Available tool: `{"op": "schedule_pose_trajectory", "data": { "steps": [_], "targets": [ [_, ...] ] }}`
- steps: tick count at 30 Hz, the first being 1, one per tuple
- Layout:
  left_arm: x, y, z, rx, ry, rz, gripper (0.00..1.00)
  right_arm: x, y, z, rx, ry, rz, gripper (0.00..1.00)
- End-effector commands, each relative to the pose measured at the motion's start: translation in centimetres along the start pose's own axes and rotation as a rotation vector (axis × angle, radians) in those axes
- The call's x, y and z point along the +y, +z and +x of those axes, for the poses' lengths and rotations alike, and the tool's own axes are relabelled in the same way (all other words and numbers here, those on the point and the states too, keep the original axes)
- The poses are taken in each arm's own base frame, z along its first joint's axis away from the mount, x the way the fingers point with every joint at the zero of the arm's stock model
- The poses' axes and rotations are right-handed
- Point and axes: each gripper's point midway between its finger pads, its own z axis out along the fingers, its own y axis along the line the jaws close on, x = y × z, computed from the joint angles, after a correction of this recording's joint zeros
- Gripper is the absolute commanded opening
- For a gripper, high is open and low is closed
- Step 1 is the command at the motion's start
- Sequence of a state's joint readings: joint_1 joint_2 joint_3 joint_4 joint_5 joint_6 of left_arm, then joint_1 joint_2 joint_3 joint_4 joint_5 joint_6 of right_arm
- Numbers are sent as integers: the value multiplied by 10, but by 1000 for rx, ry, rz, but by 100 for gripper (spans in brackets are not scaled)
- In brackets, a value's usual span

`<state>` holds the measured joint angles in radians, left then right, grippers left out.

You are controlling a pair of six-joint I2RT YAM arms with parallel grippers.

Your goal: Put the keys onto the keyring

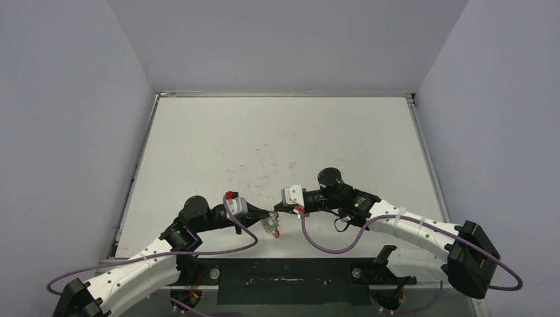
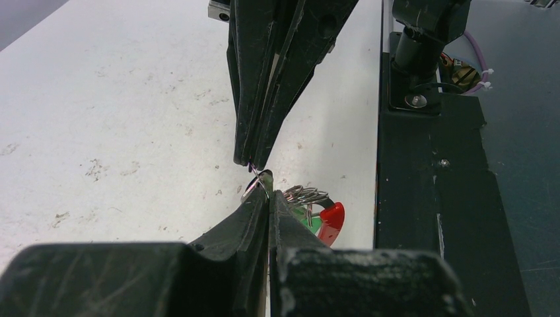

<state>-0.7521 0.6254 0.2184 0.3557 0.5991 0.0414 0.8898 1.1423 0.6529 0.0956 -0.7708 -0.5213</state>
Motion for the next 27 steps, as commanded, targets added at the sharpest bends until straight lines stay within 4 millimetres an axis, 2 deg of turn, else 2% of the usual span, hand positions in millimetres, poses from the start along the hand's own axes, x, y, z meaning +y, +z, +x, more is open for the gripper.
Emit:
{"op": "schedule_pose_trajectory", "data": {
  "steps": [1, 9, 20, 27],
  "targets": [
    [3, 2, -23, -71, 59, -6, 0, -12, -3, -17, -48, -14, 46, 0],
    [4, 2, -23, -71, 59, -10, 0, -8, 1, -16, -59, 1, 27, 0],
    [4, 2, -23, -72, 57, -11, 0, 0, 9, 12, 94, -22, 49, 0],
    [4, 2, -23, -73, 59, -14, 0, -3, 7, 15, 136, -53, 87, 0]
  ]
}}
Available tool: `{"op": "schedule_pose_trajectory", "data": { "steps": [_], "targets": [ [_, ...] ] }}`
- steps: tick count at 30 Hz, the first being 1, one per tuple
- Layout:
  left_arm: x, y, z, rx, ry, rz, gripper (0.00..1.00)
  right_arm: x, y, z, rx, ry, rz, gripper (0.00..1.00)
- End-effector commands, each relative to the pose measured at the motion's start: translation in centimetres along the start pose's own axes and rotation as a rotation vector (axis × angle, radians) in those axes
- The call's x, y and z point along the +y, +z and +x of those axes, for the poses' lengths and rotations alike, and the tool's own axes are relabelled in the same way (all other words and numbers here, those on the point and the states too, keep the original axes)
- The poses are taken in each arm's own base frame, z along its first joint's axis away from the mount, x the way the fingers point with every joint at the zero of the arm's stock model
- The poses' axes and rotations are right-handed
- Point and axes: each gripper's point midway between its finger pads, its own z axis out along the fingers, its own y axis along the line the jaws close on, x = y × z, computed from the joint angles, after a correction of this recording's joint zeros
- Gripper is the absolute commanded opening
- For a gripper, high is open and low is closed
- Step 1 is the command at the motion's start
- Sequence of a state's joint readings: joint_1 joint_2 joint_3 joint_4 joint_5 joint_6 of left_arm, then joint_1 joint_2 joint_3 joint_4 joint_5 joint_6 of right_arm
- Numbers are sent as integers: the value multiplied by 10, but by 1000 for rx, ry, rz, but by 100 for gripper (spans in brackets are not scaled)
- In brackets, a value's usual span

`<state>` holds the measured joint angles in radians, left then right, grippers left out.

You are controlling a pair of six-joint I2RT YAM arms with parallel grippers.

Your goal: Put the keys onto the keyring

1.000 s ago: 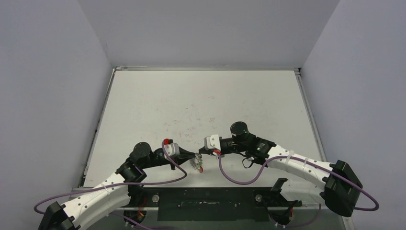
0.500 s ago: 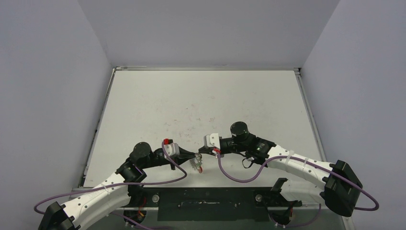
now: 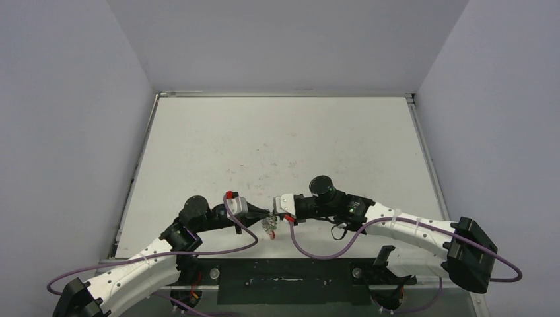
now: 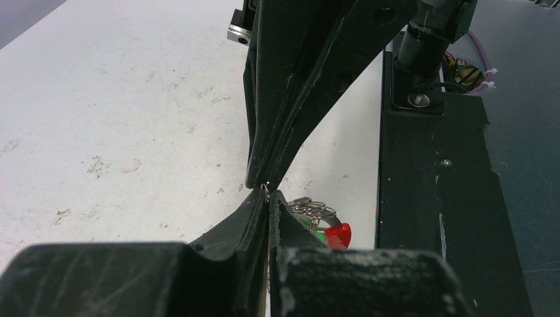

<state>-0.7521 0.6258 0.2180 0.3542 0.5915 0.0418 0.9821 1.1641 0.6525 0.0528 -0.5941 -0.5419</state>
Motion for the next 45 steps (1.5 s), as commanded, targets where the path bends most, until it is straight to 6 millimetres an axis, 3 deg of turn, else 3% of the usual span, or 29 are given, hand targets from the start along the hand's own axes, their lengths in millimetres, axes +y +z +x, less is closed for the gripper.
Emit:
{"op": "schedule_pose_trajectory", "data": {
  "steps": [1, 3, 8, 9, 11, 14, 18, 22, 34, 39, 45],
  "targets": [
    [3, 2, -24, -76, 59, -6, 0, -12, -3, -3, 23, -36, 61, 0],
    [3, 2, -25, -78, 61, -7, 0, -14, -6, -5, 19, -40, 74, 1],
    [3, 2, -25, -77, 62, -5, 0, -21, -19, -15, -28, -51, 149, 58],
    [2, 2, -24, -76, 62, -4, 0, -24, -22, -17, -42, -51, 166, 66],
    [1, 2, -24, -76, 62, 1, 0, -26, -27, -23, -76, -51, 179, 70],
    [0, 2, -24, -78, 64, 9, 0, -25, -28, -31, -114, -48, 149, 66],
    [-1, 1, -26, -83, 70, 14, 0, -17, -19, -40, -163, -30, 69, 46],
    [-1, 1, -27, -89, 75, 14, 0, -12, -10, -39, -182, -6, 26, 37],
    [-2, 1, -28, -90, 76, 19, 0, -14, -2, -46, -244, 24, 28, 33],
    [-2, 2, -29, -89, 76, 22, 0, -12, 2, -40, -230, 33, 12, 25],
    [-1, 2, -29, -90, 78, 18, 0, -8, 5, -27, -195, 41, -1, 27]
  ]
}}
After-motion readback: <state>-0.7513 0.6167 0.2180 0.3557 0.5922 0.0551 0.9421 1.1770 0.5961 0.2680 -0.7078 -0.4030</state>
